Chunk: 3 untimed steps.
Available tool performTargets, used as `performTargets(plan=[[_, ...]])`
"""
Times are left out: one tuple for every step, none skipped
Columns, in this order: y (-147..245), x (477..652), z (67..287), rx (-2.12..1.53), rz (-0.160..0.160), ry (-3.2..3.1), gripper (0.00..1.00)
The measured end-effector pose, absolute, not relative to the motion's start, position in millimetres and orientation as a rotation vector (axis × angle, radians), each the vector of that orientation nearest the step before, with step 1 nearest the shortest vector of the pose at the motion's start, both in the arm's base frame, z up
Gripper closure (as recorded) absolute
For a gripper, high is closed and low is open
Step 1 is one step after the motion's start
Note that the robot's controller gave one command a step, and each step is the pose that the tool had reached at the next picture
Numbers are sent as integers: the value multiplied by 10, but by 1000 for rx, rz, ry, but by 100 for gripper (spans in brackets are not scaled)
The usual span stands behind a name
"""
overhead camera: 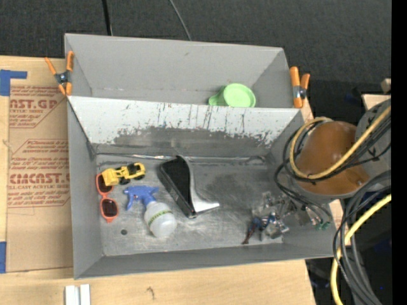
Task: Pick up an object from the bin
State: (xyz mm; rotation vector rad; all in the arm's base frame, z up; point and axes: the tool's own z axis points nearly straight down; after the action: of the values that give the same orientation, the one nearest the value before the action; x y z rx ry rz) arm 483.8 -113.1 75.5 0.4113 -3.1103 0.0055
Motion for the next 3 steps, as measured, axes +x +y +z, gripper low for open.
performTargets(plan=[[-1127,4825,794,410,2,-3108,100],[-1107,4808,973,410,-4,-3107,100],[-1102,4812,1259,412,-5,-3108,100]])
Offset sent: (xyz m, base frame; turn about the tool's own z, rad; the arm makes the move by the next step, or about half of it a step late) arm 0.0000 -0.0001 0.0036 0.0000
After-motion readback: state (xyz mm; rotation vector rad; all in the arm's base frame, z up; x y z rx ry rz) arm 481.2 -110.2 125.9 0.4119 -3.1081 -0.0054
